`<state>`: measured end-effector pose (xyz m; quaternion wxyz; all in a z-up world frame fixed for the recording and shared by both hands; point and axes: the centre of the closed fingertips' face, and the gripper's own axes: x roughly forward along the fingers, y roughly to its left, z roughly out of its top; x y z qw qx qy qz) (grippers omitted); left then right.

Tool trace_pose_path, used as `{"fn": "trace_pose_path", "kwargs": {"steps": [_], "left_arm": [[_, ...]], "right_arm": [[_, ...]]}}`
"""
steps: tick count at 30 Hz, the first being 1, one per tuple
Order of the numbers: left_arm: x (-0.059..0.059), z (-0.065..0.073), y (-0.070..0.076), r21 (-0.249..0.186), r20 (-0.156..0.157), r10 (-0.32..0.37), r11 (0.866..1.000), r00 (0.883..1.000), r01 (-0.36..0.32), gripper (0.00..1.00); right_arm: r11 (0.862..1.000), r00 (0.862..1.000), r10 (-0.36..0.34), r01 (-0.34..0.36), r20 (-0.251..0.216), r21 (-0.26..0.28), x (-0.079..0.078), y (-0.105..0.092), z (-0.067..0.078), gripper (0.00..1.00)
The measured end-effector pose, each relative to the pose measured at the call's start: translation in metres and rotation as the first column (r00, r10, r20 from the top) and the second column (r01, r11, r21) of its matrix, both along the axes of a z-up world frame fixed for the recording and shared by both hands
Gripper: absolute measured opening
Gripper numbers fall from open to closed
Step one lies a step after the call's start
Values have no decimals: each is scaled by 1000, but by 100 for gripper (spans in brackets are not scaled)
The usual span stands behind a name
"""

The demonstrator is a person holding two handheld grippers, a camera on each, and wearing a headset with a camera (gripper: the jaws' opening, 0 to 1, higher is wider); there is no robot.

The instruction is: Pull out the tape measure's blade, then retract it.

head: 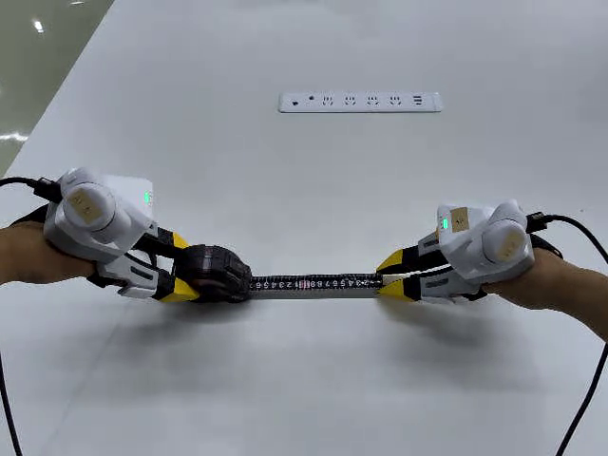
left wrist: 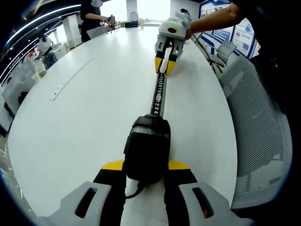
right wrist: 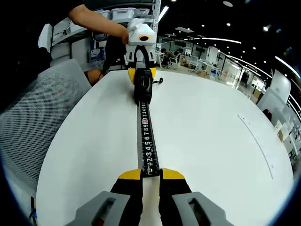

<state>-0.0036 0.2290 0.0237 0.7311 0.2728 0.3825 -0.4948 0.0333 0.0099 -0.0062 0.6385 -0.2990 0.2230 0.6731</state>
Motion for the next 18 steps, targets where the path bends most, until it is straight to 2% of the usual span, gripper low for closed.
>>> {"fn": "trace_pose_path", "kwargs": {"steps": [9, 18], "left_arm": [[0, 0, 0, 1, -1, -1, 1000, 1000, 1, 25], [0, 0, 0, 3, -3, 0, 1000, 1000, 0, 25]], "right_arm": [[1000, 1000, -11, 11, -8, -13, -1, -16, 0, 8], [1000, 1000, -12, 12, -6, -20, 0, -22, 1, 8]]}}
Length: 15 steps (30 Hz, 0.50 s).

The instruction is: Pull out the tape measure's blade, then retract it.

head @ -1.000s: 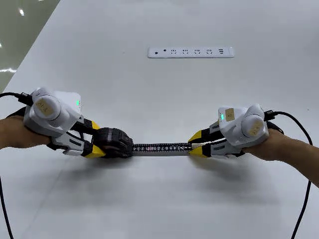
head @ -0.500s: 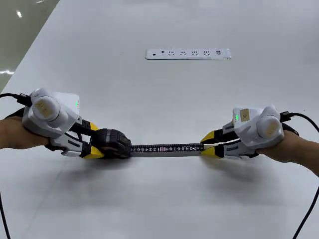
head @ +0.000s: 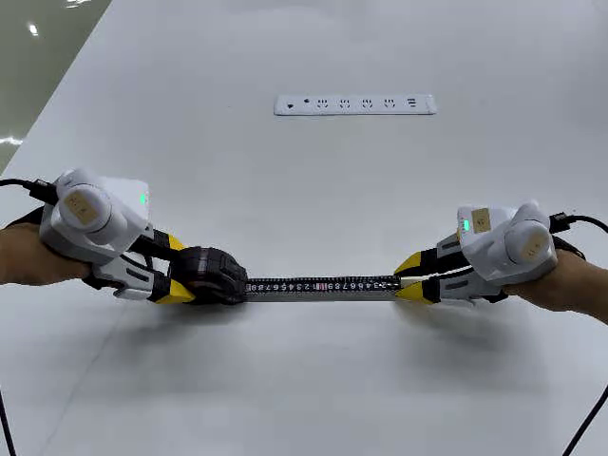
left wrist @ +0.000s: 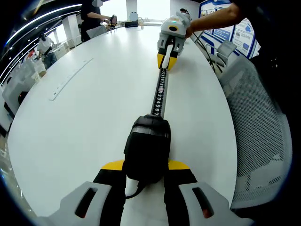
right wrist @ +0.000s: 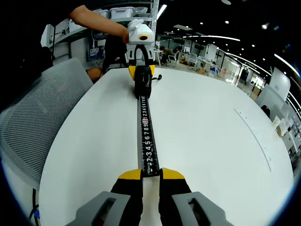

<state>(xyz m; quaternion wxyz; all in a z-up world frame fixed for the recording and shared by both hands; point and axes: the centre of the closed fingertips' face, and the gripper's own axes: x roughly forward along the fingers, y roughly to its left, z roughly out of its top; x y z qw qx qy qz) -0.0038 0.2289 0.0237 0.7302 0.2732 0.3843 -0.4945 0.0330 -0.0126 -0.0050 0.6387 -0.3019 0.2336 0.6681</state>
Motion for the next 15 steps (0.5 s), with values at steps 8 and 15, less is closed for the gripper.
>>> {"fn": "trace_pose_path", "kwargs": {"steps": [8, 15], "left_arm": [[0, 0, 0, 0, -3, 1, 1000, 1000, -1, 25], [0, 0, -1, 3, -5, 0, 1000, 1000, 0, 25]], "right_arm": [[1000, 1000, -6, 6, -1, -13, -2, -10, 1, 8], [1000, 1000, -17, 17, -1, -23, -3, -21, 3, 8]]}}
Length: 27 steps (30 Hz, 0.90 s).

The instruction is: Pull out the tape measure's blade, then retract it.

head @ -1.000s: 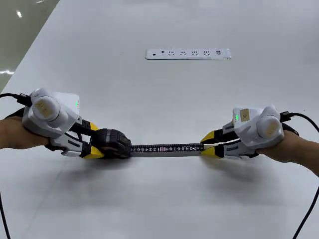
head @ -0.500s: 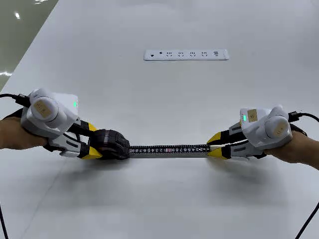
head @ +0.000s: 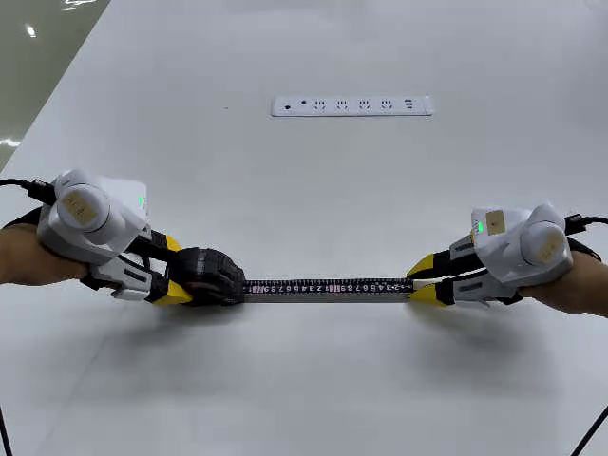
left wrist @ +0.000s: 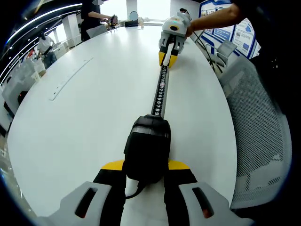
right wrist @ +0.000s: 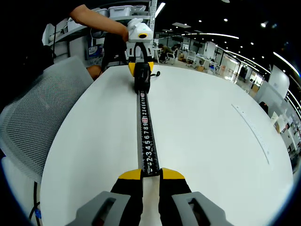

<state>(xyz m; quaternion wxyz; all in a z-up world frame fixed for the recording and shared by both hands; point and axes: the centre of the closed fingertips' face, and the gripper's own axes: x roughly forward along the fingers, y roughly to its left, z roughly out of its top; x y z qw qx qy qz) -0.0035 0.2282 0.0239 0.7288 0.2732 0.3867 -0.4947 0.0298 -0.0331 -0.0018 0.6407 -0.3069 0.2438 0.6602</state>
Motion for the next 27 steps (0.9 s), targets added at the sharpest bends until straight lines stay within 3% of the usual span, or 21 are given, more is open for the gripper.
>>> {"fn": "trace_pose_path", "kwargs": {"steps": [16, 27], "left_arm": [[0, -1, 0, 20, -2, -13, 1000, 1000, 13, 25], [0, -1, -1, 43, 4, -30, 999, 1000, 30, 25]], "right_arm": [[1000, 1000, -13, 12, -11, -13, 2, -12, -2, 9], [997, 1000, 19, -19, 2, -71, 4, -11, -5, 10]]}}
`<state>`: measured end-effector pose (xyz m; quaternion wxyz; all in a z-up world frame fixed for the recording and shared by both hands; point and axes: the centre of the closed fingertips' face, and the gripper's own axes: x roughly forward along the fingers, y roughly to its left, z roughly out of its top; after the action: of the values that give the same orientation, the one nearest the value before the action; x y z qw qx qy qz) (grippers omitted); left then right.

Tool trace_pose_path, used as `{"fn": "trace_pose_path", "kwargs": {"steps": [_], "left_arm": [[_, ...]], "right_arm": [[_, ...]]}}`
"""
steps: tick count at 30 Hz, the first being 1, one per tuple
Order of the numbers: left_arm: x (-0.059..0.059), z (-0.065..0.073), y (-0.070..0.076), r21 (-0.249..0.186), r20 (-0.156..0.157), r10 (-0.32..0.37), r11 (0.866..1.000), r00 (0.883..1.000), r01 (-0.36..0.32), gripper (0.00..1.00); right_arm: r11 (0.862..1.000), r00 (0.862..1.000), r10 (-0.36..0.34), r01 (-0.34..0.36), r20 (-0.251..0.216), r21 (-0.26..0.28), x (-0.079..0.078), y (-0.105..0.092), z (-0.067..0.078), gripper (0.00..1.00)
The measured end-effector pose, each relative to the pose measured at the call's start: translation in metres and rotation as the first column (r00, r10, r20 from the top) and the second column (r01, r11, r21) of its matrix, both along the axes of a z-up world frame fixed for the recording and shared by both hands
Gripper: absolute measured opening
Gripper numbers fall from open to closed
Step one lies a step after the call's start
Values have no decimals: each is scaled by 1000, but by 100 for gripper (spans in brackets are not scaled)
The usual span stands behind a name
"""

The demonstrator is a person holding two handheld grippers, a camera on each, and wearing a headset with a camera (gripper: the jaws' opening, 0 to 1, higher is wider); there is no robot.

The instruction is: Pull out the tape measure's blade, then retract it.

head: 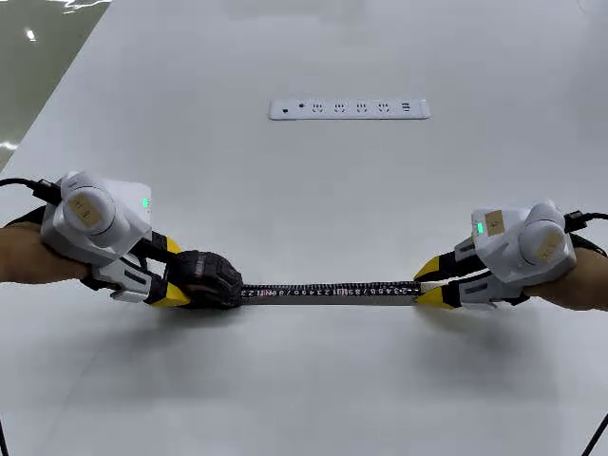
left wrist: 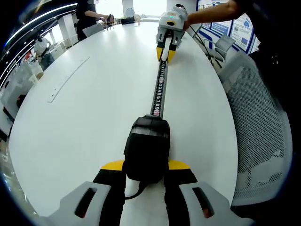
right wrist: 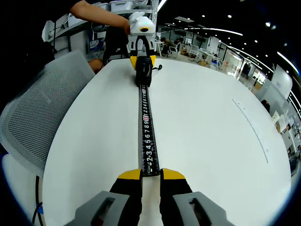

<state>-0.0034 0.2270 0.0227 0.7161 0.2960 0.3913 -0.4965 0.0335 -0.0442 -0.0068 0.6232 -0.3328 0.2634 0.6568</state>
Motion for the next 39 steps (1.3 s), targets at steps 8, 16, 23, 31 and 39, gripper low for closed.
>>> {"fn": "trace_pose_path", "kwargs": {"steps": [8, 16, 23, 31, 39], "left_arm": [[0, 0, 0, 8, 5, -5, 1000, 1000, 5, 26], [1, 1, -1, 22, 13, -12, 1000, 1000, 12, 26], [4, 5, 0, 18, 30, 7, 1000, 1000, -8, 32], [-1, 4, 1, 20, 16, 29, 999, 999, -29, 39], [-7, 8, 0, -13, 17, 81, 997, 997, -81, 49]], "right_arm": [[1000, 1000, 7, -7, 2, -25, -1, 2, 1, 11], [999, 1000, -5, 5, 0, -36, -1, 1, 1, 12], [999, 1000, -16, 17, 12, -28, 2, -1, 4, 16], [999, 999, -47, 47, 10, -20, 0, -5, 11, 24], [996, 996, -90, 90, 9, -8, -4, -8, 17, 33]]}}
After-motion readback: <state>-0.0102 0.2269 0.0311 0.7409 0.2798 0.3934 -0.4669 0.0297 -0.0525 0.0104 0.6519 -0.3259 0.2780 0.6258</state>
